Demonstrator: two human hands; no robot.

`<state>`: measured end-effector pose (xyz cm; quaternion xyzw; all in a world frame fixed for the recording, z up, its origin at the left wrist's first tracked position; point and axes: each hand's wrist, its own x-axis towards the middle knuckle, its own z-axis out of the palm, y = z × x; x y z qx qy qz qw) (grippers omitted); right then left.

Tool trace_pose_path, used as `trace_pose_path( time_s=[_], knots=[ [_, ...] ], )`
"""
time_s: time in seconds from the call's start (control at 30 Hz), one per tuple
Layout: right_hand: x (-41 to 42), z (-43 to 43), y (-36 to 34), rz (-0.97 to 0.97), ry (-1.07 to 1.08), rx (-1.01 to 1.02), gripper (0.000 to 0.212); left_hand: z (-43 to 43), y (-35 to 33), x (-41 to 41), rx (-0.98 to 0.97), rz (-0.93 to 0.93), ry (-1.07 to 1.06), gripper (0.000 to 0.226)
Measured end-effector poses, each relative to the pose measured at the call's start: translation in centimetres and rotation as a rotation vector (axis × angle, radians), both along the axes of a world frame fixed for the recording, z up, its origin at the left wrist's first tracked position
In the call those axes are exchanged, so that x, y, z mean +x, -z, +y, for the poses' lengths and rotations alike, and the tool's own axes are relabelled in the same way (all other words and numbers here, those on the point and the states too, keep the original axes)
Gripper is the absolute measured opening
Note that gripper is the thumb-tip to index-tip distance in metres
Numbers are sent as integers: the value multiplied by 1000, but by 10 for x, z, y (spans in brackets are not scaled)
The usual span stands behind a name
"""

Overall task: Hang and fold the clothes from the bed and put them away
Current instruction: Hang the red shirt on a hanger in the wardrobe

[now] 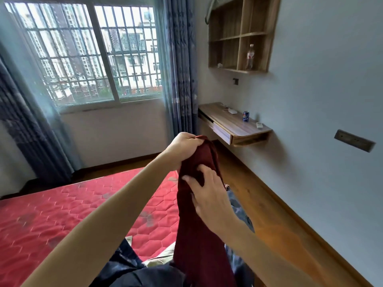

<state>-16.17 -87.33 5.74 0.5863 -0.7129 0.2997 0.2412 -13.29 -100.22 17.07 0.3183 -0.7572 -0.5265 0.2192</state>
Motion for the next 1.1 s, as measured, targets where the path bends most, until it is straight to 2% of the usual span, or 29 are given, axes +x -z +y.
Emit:
trace_pose_path(
  time_s=[0.07,0.17,0.23,0.3,0.37,0.47,0.53,0.6,0.63,0.7,0.77,0.8,0.9,0.93,0.97,1.0,1.03,1.1],
  knots=[
    [-13,0,-9,-114,-69,-14,27,-3,-2,6,-25,-9,-23,20],
    [-35,5,-30,-244,-199,-23,27,-12,4,20,-178,-33,-61,20],
    [-44,5,-45,-256,-264,-83,19,-20,12,33,-262,-7,-87,10],
    [-50,3,-58,-314,-292,-154,19,-29,19,44,-326,-15,-88,15],
    [-51,4,-71,-453,-276,-177,25,-31,19,55,-253,-38,-35,25],
    [-49,6,-81,-681,-295,-105,32,-28,16,63,-93,-15,34,28],
    [-49,11,-79,-939,-499,63,41,-22,12,66,-38,54,66,26],
    [-50,19,-68,-1192,-664,269,42,-16,7,70,-34,124,101,25],
    [-52,21,-54,-1317,-677,285,40,-14,3,72,-36,160,117,25],
    [-59,18,-13,-1483,-501,151,34,-10,-4,80,13,244,142,25],
    [-63,17,38,-1343,-183,160,16,-6,-12,88,97,326,143,24],
    [-65,18,64,-1225,-73,286,22,-3,-16,92,126,356,138,22],
    [-56,16,134,-1063,25,666,85,10,-32,101,172,430,105,20],
    [-53,9,159,-1075,24,691,98,13,-37,104,179,453,92,21],
    [-50,2,177,-1102,-1,675,102,15,-42,108,188,476,81,22],
    [-48,-8,197,-1138,-26,617,95,16,-46,113,193,496,70,23],
    [-43,-13,203,-1157,-51,552,77,14,-49,118,185,506,53,22],
    [-26,-15,181,-1177,-118,384,28,7,-53,133,161,493,-11,23]
  ],
)
